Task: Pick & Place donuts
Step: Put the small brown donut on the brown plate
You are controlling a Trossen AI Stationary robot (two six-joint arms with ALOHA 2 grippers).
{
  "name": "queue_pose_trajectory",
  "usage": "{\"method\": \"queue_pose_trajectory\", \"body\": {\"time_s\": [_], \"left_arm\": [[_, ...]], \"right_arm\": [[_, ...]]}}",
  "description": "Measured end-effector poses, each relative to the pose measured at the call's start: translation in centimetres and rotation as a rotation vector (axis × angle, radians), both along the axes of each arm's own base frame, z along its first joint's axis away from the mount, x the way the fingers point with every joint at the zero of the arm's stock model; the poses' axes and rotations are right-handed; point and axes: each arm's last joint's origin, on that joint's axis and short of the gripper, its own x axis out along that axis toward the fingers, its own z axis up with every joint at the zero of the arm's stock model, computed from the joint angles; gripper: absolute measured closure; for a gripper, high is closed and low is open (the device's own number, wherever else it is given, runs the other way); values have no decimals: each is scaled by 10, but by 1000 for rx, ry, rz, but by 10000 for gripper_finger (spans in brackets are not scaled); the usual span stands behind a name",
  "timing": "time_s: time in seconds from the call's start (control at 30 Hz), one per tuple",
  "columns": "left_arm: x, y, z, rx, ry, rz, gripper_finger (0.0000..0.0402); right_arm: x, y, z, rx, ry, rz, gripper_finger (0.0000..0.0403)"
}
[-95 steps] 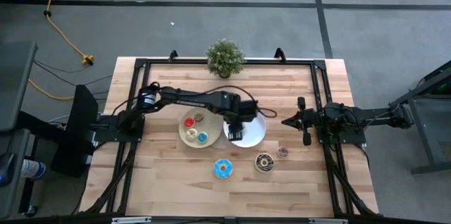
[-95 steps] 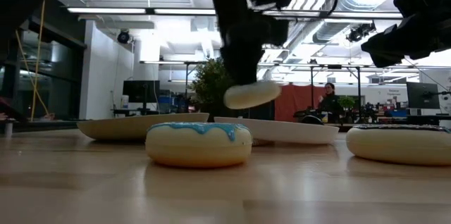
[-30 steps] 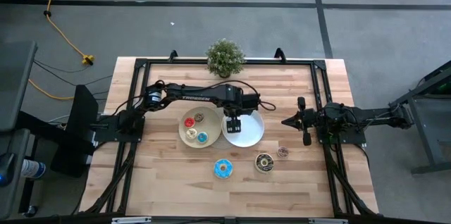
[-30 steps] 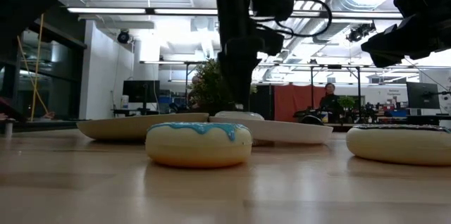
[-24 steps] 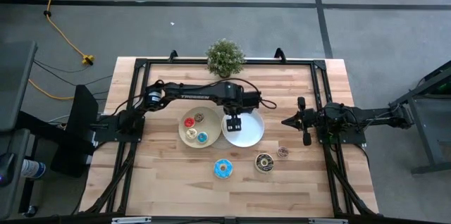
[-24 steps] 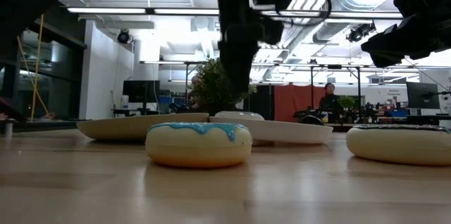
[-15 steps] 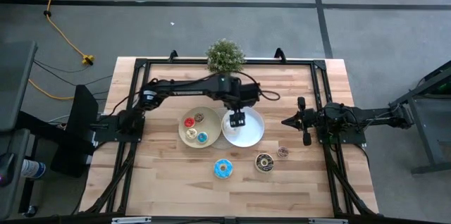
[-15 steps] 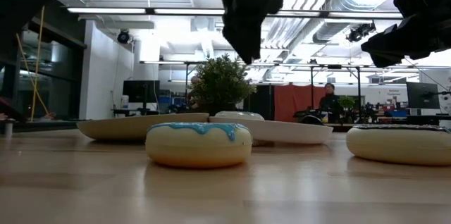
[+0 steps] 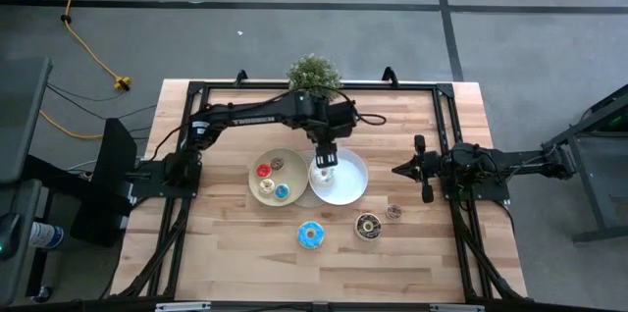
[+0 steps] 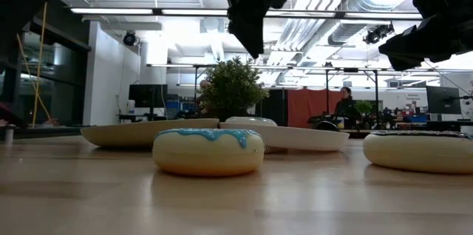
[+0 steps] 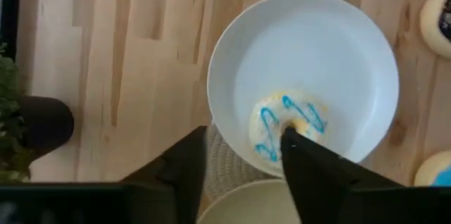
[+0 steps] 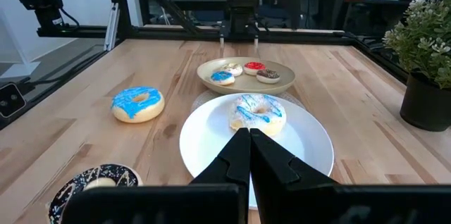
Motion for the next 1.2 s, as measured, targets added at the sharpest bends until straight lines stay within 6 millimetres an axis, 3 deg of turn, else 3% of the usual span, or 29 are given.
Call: {"method": "queue_pose_trajectory", "body": {"time_s": [0.37, 0.57, 0.73, 0.8, 1.2], "left_arm": [[-20, 6, 22, -30, 7, -130, 394], [-26, -2, 30, -54, -24, -221, 400], [-42, -10, 26, -46, -102, -259, 401], [-56, -13, 18, -68, -111, -266, 401], [-136, -25, -21, -113, -539, -97, 401]], "right_arm": [[0, 0, 0, 0, 0, 0, 402], [0, 0, 0, 0, 0, 0, 402], [0, 0, 0, 0, 1, 1, 402], [0, 0, 0, 0, 0, 0, 402], [1, 0, -1, -1, 14, 0, 402]]}}
